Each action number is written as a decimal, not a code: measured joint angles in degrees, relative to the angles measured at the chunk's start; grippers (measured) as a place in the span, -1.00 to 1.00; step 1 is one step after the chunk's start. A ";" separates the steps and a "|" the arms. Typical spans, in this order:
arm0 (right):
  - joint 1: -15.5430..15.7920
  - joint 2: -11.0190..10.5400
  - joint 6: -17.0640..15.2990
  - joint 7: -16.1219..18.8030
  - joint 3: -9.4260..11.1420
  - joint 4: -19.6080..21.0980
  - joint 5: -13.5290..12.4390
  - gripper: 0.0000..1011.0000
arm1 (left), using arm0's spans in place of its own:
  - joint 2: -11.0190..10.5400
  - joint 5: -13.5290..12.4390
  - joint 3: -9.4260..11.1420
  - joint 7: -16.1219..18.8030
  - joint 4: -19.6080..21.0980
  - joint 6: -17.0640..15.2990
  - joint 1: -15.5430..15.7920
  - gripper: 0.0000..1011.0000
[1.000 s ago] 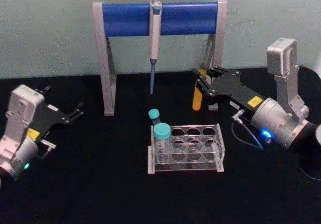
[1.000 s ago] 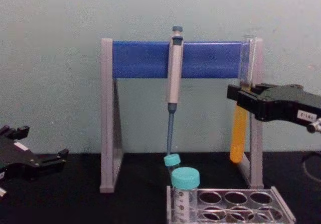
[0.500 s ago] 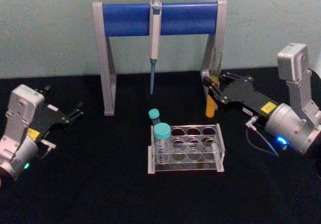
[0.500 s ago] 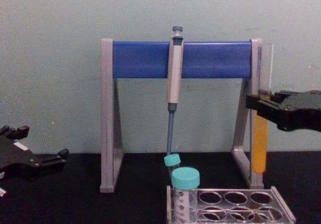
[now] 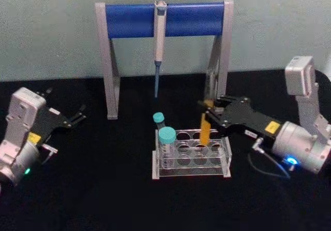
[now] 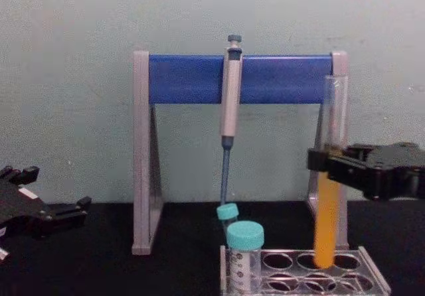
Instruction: Pick up the test tube from the test tube rack, shake it, then place it back into the test tube rack.
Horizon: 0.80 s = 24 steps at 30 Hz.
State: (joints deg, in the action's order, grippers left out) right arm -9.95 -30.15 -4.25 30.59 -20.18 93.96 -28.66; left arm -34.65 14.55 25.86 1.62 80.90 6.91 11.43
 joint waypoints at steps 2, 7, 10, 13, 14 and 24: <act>-0.76 0.47 0.00 0.85 -1.01 -0.59 -0.72 -0.55 | 0.00 0.00 0.00 0.00 0.00 0.00 0.00 0.98; -2.68 2.31 1.48 1.00 -2.54 -2.65 -1.36 -0.55 | 0.00 0.00 0.00 0.00 0.00 0.00 0.00 0.98; -3.88 3.70 3.07 -0.04 -3.04 -4.24 -1.32 -0.55 | 0.00 0.00 0.00 0.00 0.00 0.00 0.00 0.98; -4.57 4.65 4.20 -1.18 -3.14 -5.30 -1.09 -0.55 | 0.00 0.00 0.00 0.00 0.00 0.00 0.00 0.98; -4.97 5.26 5.06 -2.23 -3.14 -5.97 -0.43 -0.55 | 0.00 0.00 0.00 0.00 0.00 0.00 0.00 0.98; -5.52 7.15 5.97 -7.30 -1.71 -7.55 2.93 -0.55 | 0.00 0.00 0.00 0.00 0.00 0.00 0.00 0.98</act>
State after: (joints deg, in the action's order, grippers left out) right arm -15.48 -23.00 1.72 23.29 -21.89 86.41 -25.73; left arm -34.65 14.55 25.86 1.62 80.90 6.91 11.43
